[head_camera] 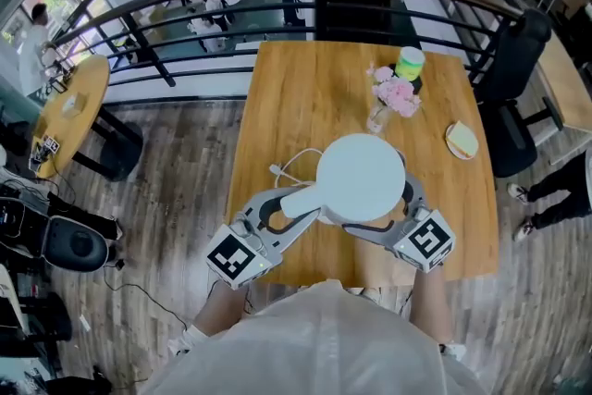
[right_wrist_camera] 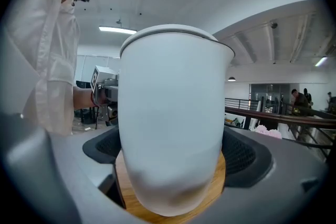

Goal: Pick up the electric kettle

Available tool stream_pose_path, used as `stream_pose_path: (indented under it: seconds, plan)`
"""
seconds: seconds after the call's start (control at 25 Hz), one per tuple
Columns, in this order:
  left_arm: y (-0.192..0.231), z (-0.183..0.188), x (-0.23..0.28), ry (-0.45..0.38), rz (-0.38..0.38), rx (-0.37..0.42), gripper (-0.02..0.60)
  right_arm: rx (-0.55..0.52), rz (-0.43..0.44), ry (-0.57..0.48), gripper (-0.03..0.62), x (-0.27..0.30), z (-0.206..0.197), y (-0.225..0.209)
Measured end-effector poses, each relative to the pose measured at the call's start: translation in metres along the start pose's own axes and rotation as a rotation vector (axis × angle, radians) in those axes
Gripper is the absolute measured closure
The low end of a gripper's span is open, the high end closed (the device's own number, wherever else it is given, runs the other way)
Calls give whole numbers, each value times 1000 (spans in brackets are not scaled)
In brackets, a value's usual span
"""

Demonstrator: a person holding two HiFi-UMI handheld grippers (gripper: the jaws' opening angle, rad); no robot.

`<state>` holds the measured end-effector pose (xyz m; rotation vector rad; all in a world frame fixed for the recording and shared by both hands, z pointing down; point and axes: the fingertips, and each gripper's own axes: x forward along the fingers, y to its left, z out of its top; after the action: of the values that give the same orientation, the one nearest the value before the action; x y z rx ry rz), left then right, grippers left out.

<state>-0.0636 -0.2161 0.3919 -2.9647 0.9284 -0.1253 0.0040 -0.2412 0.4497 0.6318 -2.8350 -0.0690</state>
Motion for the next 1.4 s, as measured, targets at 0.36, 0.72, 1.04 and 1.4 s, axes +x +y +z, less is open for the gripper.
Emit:
stream_pose_path:
  seconds: [0.36, 0.72, 1.04, 1.4]
  plan:
    - [-25, 30, -17, 0, -44, 33, 459, 9, -42, -42, 20, -27, 32, 25]
    - [-41, 40, -21, -32, -64, 37, 459, 4, -63, -53, 20, -39, 36, 36]
    - [-41, 38, -21, -28, -63, 33, 459, 19, -50, -58, 20, -37, 33, 37]
    - [-36, 34, -18, -19, -54, 26, 460, 5, -23, -78, 20, -32, 31, 31]
